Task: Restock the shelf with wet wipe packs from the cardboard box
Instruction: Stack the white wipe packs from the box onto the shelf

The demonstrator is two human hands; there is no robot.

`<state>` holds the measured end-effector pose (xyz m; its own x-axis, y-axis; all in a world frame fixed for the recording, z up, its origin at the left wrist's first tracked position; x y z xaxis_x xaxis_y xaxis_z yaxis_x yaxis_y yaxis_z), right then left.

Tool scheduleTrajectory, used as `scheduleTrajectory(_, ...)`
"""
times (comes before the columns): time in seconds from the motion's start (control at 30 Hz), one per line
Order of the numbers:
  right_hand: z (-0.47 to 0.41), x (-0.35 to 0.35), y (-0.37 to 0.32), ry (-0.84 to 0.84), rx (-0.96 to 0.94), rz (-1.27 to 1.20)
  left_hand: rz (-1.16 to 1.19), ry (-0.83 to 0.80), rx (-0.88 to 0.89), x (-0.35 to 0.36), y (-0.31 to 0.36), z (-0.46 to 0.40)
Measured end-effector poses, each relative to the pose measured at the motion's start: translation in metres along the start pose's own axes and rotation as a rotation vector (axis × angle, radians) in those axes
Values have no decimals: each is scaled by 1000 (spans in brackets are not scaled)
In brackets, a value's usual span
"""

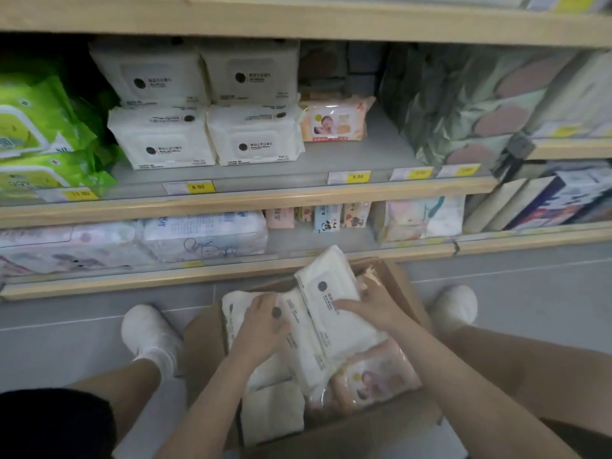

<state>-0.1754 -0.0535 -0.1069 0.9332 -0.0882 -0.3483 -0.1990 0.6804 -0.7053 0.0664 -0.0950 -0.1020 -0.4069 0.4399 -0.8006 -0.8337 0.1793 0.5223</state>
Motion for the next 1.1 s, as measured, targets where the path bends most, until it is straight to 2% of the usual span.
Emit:
scheduleTrajectory(0.17,-7,13,-3,12,106,83,26,-15,0,4,-5,-2)
scheduleTrajectory(0.3,1,29,-9,64,75,-43,-17,7,-57,5,-10,-11)
scheduleTrajectory(0.43,8,6,-14,112,24,-198,-62,0,-79,-2,-1,-31)
scheduleTrajectory(0.5,16,-19,-21,130,-7,-293,-89,-56,-89,-4,6,-49)
scheduleTrajectory(0.63,37,-72,-25,200,-62,-384,-237,-292,-118,4,14,-83)
scheduleTrajectory(0.73,39,-89,-8,265,-54,-385,-363,-328,-137,13,19,-95)
scheduleTrajectory(0.9,40,-85,19,261,9,-437,-561,-436,-223,28,19,-91)
scheduleTrajectory(1.0,38,-80,26,251,19,-462,-478,-553,-272,26,20,-90)
scheduleTrajectory(1.1,37,-81,27,262,14,-508,-344,-559,-288,23,16,-92)
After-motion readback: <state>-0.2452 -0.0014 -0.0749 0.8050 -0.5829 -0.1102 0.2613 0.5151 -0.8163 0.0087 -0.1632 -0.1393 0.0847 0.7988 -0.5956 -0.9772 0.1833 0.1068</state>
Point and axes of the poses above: each hand's wrist, its own z-axis away from the middle knuckle, its own x-axis out of the palm, y = z × x, the point moved 5 cm from there along -z, towards the middle knuckle, and after that the axes turned 14 degrees about -z, right-handed, at the moved point
